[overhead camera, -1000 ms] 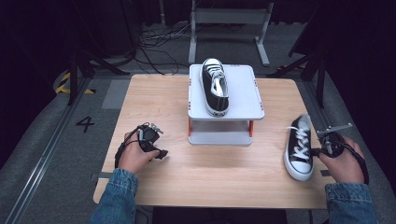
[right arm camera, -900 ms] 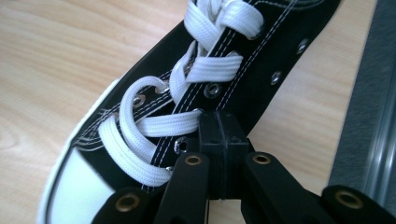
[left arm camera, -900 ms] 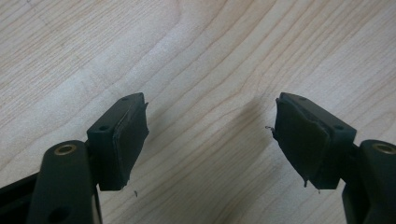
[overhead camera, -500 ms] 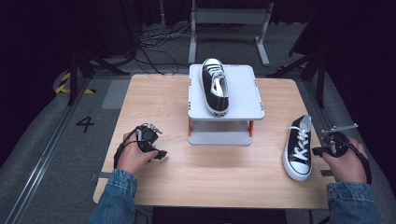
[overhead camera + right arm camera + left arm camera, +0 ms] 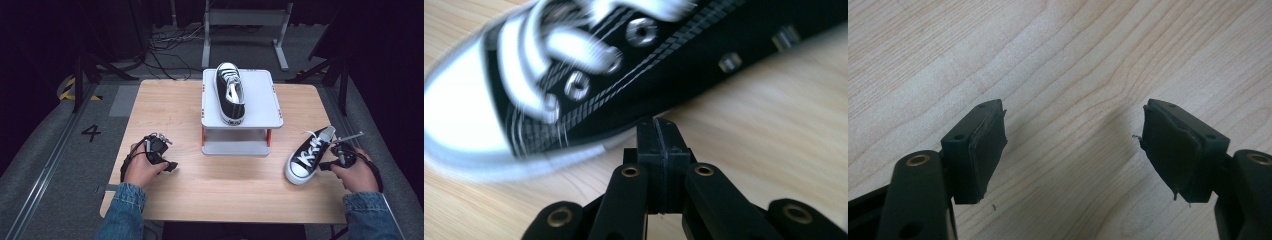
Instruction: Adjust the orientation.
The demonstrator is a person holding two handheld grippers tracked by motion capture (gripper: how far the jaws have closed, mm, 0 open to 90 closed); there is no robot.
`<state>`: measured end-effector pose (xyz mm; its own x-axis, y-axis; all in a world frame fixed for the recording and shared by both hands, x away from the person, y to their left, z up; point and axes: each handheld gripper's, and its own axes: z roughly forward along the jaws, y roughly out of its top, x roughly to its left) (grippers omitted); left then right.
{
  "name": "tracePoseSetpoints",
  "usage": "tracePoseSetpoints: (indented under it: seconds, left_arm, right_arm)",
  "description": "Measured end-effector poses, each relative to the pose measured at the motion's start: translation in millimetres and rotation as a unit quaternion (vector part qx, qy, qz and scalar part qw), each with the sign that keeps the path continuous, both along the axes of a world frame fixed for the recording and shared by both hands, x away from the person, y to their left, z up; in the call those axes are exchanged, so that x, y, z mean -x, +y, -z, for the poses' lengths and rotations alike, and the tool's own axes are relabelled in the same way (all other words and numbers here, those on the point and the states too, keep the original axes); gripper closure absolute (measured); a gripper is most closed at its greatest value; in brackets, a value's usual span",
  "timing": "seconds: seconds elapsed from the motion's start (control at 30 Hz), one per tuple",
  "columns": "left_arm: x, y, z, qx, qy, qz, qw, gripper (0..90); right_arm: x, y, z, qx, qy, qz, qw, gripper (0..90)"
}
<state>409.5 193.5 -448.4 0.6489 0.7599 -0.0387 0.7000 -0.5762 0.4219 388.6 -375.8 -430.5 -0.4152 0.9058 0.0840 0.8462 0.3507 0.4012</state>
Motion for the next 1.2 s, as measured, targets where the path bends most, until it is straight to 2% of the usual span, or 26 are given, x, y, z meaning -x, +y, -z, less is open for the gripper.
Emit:
tracePoseSetpoints:
  seconds: [0.07, 0.1, 0.13, 0.3, 0.4, 0.43, 0.47, 0.5, 0.53, 0.6, 0.67, 0.73, 0.8, 0.87, 1.03, 1.1, 1.17, 1.2]
  left_arm:
    - [0.7, -0.1, 0.0, -0.003, 0.0, -0.004, 1.0, 26.3]
    - [0.9, 0.3, 0.1, -0.003, 0.0, -0.003, 1.0, 26.2]
    - [1.0, 1.2, 0.3, -0.006, -0.002, -0.001, 1.0, 26.3]
    - [1.7, 2.0, 0.2, -0.003, -0.002, -0.002, 1.0, 26.2]
    - [2.5, 3.7, -0.5, -0.002, -0.003, -0.005, 1.0, 26.2]
    - [3.1, 4.2, -0.4, -0.002, -0.001, -0.008, 1.0, 26.1]
    - [4.3, 5.4, 0.5, -0.001, 0.001, -0.008, 1.0, 26.2]
    - [4.3, 5.4, 0.5, -0.001, 0.001, -0.008, 1.0, 26.1]
    - [7.0, 7.0, 1.2, -0.004, 0.003, -0.01, 0.9999, 26.1]
    - [8.6, 8.4, 1.7, -0.004, 0.002, -0.011, 0.9999, 26.1]
    - [11.4, 11.6, 1.8, -0.007, 0.002, -0.015, 0.9999, 26.1]
    - [13.3, 14.2, 1.8, -0.006, 0.003, -0.018, 0.9998, 25.9]
    - [14.7, 15.5, 2.1, -0.005, 0.004, -0.02, 0.9998, 26.0]
    - [15.0, 15.6, 2.2, -0.003, 0.005, -0.021, 0.9998, 26.1]
    - [12.0, 13.1, 1.5, 0.001, 0.004, -0.015, 0.9999, 26.1]
    - [9.9, 10.3, 0.2, 0.005, 0.002, -0.012, 0.9999, 26.1]
    - [7.5, 6.6, 0.0, 0.008, 0.007, -0.009, 0.9999, 26.1]
    - [5.4, 4.8, 0.0, 0.005, 0.001, -0.003, 1.0, 26.1]
  right_arm:
    - [-1.5, 7.2, 0.2, 0.003, -0.002, -0.009, 1.0, 90.0]
    - [-4.4, 19.3, 0.7, 0.003, -0.008, -0.031, 0.9995, 88.2]
    - [-5.4, 22.9, 1.2, -0.005, -0.008, -0.035, 0.9994, 85.8]
    - [-5.2, 26.1, 0.4, -0.02, -0.021, -0.052, 0.9982, 77.5]
    - [1.0, 17.6, -21.1, -0.026, -0.061, -0.048, 0.9967, 69.6]
    - [3.4, 10.4, -32.3, -0.009, -0.093, -0.043, 0.9946, 60.0]
    - [3.9, 6.2, -36.5, 0.006, -0.114, -0.041, 0.9926, 54.9]
    - [3.9, 6.2, -36.5, 0.006, -0.114, -0.041, 0.9926, 54.9]
    - [1.9, -1.9, -38.9, 0.026, -0.138, -0.042, 0.9892, 46.7]
    - [-0.2, -5.0, -37.4, 0.031, -0.137, -0.042, 0.9892, 43.3]
    - [-5.8, -7.7, -32.7, 0.048, -0.146, -0.05, 0.9869, 39.1]
    - [-13.1, -5.7, -26.3, 0.05, -0.135, -0.064, 0.9875, 38.0]
    - [-19.8, -1.6, -16.7, 0.042, -0.117, -0.079, 0.9891, 35.6]
    - [-21.3, 1.8, -12.2, 0.055, -0.115, -0.089, 0.9878, 36.7]
    - [-9.1, 7.3, -20.9, 0.077, -0.1, -0.077, 0.989, 51.3]
    - [-0.8, 8.4, -23.9, 0.065, -0.077, -0.076, 0.992, 53.8]
    - [6.7, 11.2, -25.9, 0.058, -0.069, -0.078, 0.9929, 53.8]
    - [9.7, 13.7, -26.7, 0.058, -0.063, -0.079, 0.9932, 53.8]
